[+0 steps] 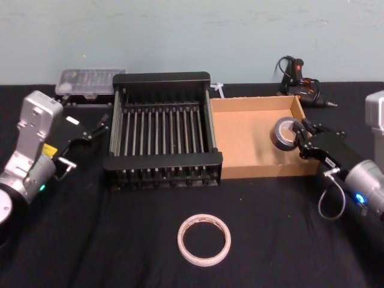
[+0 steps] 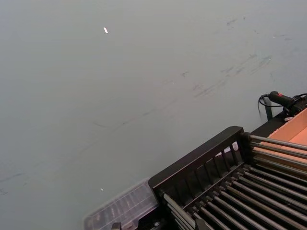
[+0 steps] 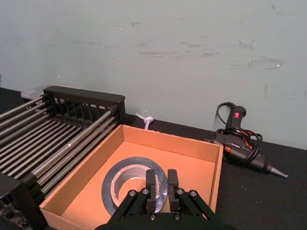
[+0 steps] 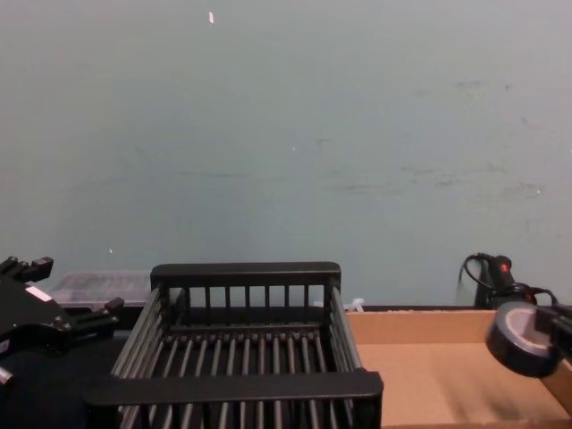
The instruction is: Pick up the white tape and place it into the black box , Pick up the silver tape and place it into the brown box.
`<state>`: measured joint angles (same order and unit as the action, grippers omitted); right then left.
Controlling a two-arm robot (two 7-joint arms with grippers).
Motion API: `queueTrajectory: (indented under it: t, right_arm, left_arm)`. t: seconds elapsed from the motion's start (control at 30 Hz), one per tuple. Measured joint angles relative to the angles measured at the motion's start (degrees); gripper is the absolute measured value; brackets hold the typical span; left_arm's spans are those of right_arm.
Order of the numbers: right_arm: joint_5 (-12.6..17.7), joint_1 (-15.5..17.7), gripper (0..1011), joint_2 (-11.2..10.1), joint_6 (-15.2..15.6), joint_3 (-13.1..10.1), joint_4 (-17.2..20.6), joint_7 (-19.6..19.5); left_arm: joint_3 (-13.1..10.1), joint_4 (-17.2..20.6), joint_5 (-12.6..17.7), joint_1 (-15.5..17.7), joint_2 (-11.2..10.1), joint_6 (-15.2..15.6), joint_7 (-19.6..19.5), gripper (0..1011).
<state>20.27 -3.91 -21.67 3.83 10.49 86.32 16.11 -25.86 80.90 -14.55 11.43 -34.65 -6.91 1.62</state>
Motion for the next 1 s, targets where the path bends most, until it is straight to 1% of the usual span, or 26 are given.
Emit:
queueTrajectory:
  t: [0.23, 0.33, 0.37, 0.53, 0.67, 0.8, 1.0]
  right_arm:
    - [-1.2, -3.2, 156, 0.8, -0.2, 0.9, -3.5, 0.7]
    - [-1.9, -5.0, 156, 1.4, -0.2, 1.5, -5.7, 1.0]
    - [-1.9, -5.0, 156, 1.4, -0.2, 1.5, -5.7, 1.0]
    - [-3.0, -7.3, 156, 2.3, -0.4, 2.4, -8.5, 1.2]
    - [-3.6, -8.3, 156, 2.7, -0.5, 2.9, -9.7, 1.4]
    - [-4.8, -10.2, 156, 3.5, -0.6, 3.6, -12.1, 1.4]
    - [-6.3, -12.0, 156, 4.4, -1.0, 4.1, -14.4, 1.1]
  left_arm:
    - [0.0, 0.0, 0.0, 0.0, 0.0, 0.0, 0.0, 1001]
    - [0.0, 0.0, 0.0, 0.0, 0.0, 0.0, 0.0, 1001]
    - [0.0, 0.0, 0.0, 0.0, 0.0, 0.0, 0.0, 1001]
    - [0.0, 0.0, 0.0, 0.0, 0.0, 0.0, 0.0, 1001]
    - [0.0, 0.0, 0.0, 0.0, 0.0, 0.0, 0.0, 1001]
    - [0.0, 0.0, 0.0, 0.0, 0.0, 0.0, 0.0, 1001]
    - [0.0, 0.0, 0.0, 0.0, 0.0, 0.0, 0.0, 1001]
